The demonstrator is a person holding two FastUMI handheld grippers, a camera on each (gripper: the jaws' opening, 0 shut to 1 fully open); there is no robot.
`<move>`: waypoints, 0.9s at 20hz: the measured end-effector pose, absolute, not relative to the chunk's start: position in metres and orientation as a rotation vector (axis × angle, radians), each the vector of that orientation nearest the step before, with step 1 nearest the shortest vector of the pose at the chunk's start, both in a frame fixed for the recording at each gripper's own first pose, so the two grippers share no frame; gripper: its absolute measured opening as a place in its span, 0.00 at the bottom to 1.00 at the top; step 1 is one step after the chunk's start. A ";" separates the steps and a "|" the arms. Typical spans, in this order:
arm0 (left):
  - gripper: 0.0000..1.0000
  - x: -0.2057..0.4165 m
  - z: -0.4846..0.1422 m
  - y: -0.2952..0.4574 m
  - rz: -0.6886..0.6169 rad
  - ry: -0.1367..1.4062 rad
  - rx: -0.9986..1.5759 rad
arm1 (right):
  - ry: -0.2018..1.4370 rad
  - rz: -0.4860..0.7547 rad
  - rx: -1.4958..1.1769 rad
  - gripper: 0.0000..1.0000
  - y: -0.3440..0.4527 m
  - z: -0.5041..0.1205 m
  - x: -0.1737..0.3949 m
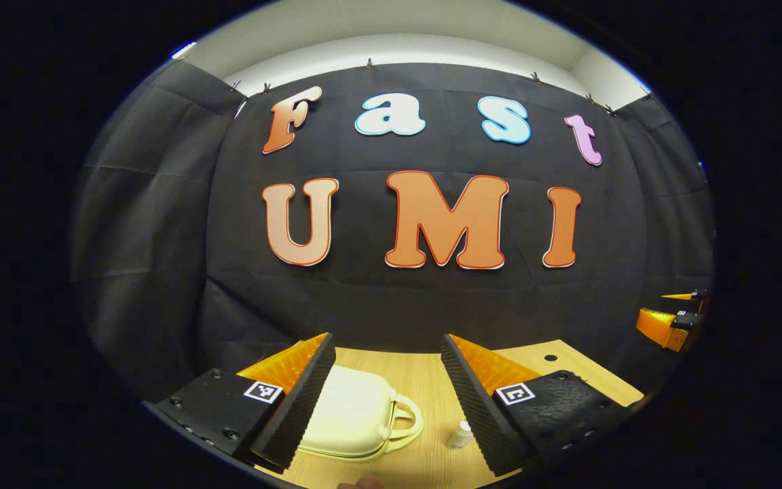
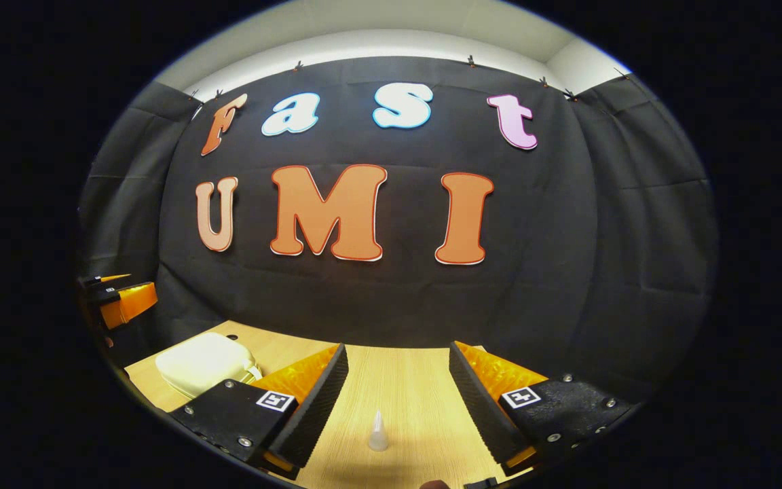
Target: First open the suitcase, pack the skin care products into it, and then close the suitcase.
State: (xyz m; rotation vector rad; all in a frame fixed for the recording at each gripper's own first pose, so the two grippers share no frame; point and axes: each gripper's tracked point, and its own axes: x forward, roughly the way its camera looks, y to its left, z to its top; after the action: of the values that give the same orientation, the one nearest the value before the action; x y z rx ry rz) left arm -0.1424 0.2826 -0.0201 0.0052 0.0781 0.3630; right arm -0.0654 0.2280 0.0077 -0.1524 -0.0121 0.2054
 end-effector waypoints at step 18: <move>0.99 -0.132 -0.148 0.281 0.257 0.310 0.461 | 0.053 0.163 -0.248 0.95 0.228 -0.041 -0.059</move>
State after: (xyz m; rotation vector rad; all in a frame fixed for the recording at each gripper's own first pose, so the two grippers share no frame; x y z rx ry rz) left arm -0.1317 0.2806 -0.1481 0.4607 0.3096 0.2566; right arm -0.0589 0.2283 -0.0413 -0.2479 0.0532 0.1628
